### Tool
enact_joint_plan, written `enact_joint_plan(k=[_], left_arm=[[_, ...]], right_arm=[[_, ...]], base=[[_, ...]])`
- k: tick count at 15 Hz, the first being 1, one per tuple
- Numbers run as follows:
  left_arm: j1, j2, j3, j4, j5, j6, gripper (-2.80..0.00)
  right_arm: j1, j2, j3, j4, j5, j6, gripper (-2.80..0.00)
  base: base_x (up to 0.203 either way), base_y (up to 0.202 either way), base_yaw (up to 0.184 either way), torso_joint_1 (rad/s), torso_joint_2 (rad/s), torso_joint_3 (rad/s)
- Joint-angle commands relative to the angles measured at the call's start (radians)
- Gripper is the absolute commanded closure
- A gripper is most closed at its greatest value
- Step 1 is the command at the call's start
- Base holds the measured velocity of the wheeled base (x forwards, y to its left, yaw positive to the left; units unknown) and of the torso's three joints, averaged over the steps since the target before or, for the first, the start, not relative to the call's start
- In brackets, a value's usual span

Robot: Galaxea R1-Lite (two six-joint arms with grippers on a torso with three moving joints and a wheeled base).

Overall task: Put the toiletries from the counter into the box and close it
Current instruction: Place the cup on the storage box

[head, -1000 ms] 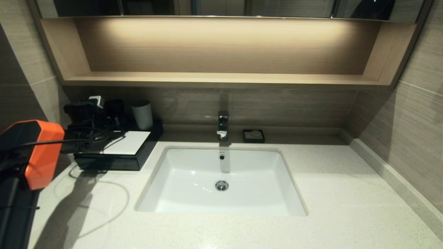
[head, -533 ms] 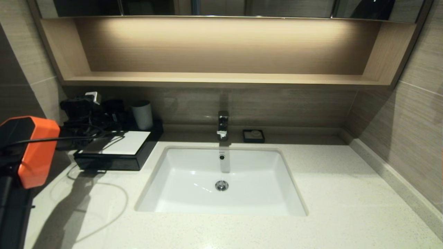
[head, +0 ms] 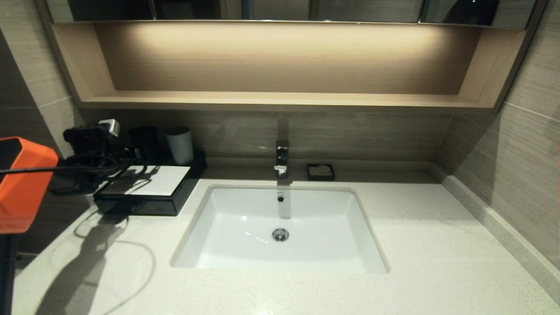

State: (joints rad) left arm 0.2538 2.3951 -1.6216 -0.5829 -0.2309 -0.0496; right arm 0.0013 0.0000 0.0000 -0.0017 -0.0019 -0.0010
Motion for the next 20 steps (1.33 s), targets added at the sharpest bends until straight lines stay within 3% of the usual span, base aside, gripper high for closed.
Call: enact_joint_plan(k=[1, 2, 3, 6, 20], left_arm=[[0.001, -0.054, 0.076, -0.007, -0.001, -0.002, -2.80], [0.001, -0.070, 0.100, -0.008, -0.001, -0.002, -2.80], [0.001, -0.087, 0.123, -0.008, -0.001, -0.002, 0.00], [0.009, -0.155, 0.183, -0.005, -0.001, -0.002, 0.00], [0.016, -0.101, 0.125, 0.103, 0.005, 0.002, 0.00]], right_arm=[[0.000, 0.000, 0.002, 0.000, 0.000, -0.001, 0.00], [0.000, 0.000, 0.002, 0.000, 0.000, -0.001, 0.00], [0.000, 0.000, 0.002, 0.000, 0.000, -0.001, 0.00], [0.000, 0.000, 0.002, 0.000, 0.000, -0.001, 0.00], [0.000, 0.000, 0.002, 0.000, 0.000, -0.001, 0.00]], base=[[0.000, 0.000, 0.000, 0.000, 0.00, 0.000], [0.000, 0.000, 0.000, 0.000, 0.00, 0.000], [0.000, 0.000, 0.000, 0.000, 0.00, 0.000], [0.000, 0.000, 0.000, 0.000, 0.00, 0.000], [0.000, 0.000, 0.000, 0.000, 0.00, 0.000]])
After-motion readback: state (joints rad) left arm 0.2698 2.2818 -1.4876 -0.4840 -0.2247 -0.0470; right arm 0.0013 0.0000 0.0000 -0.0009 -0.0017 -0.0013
